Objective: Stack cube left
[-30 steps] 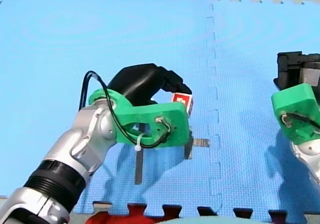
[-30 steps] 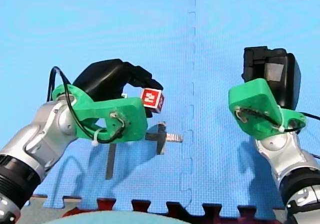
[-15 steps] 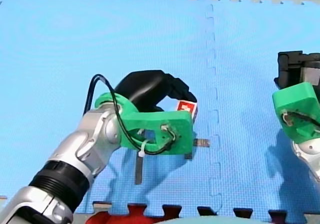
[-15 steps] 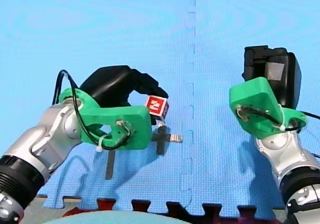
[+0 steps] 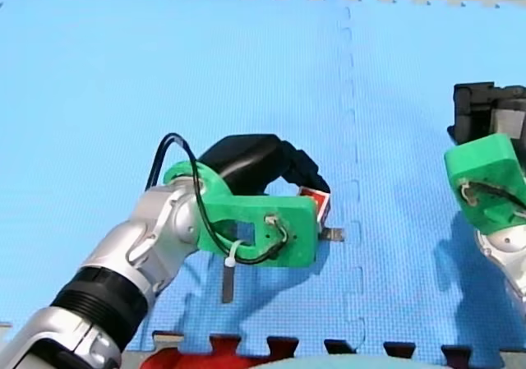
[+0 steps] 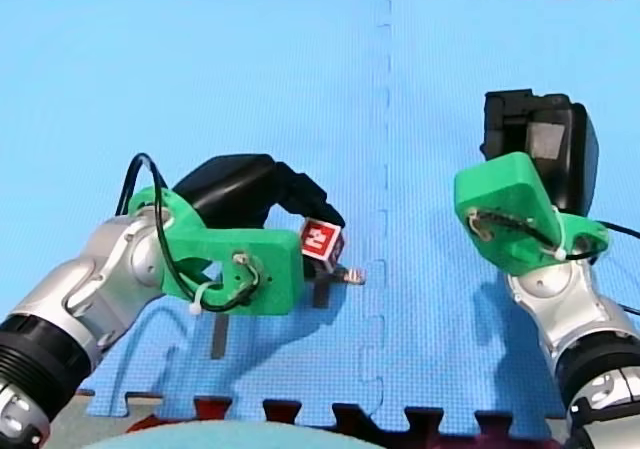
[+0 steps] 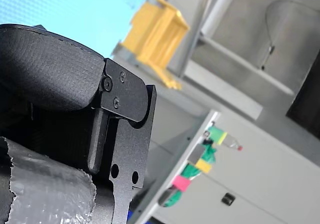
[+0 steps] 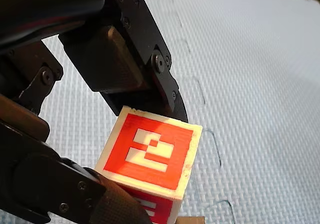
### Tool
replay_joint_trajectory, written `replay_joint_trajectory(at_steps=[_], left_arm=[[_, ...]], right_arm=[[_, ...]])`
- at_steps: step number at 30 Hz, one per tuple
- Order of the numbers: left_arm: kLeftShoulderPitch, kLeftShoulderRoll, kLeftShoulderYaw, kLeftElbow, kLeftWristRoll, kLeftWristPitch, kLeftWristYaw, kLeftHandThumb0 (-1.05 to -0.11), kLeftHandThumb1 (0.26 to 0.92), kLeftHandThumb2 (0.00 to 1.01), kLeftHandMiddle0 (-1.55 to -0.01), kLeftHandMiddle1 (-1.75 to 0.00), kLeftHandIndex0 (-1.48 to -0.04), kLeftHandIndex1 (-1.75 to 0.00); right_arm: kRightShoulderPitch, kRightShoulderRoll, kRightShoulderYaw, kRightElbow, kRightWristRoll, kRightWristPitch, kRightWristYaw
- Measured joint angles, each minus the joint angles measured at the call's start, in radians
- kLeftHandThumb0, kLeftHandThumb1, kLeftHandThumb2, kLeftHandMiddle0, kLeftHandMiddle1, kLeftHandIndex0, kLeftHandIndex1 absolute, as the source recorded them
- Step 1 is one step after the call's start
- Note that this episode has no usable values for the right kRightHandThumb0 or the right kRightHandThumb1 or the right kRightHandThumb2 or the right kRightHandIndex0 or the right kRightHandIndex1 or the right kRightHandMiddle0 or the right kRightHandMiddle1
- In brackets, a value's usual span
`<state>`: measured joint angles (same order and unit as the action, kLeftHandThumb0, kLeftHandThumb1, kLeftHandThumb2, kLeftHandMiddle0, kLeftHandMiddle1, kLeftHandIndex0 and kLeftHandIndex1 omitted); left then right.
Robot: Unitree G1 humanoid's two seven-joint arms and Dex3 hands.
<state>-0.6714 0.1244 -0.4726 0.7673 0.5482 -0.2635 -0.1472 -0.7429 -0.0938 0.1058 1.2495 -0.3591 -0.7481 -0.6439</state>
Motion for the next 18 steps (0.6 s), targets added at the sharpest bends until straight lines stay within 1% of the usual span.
replay_joint_trajectory(at_steps=[8,12,16,18], left_arm=[[-0.009,0.003,-0.002,0.008,-0.003,-0.008,-0.020,-0.457,0.802,0.00,-0.92,-1.75,-1.30,0.00],[-0.009,0.003,-0.002,0.012,-0.007,-0.009,-0.028,-0.456,0.802,0.00,-0.92,-1.75,-1.29,0.00],[-0.009,0.003,-0.004,0.016,-0.006,-0.009,-0.030,-0.455,0.804,0.00,-0.93,-1.75,-1.29,0.00],[-0.009,0.003,-0.007,0.025,-0.001,-0.011,-0.024,-0.455,0.806,0.00,-0.93,-1.75,-1.29,0.00]], right_arm=[[-0.001,0.003,0.001,-0.001,-0.001,0.000,-0.003],[-0.002,0.005,0.002,0.000,-0.002,0.004,-0.006],[-0.003,0.008,0.005,0.001,-0.007,0.008,-0.017],[-0.003,0.010,0.008,0.001,-0.014,0.011,-0.026]])
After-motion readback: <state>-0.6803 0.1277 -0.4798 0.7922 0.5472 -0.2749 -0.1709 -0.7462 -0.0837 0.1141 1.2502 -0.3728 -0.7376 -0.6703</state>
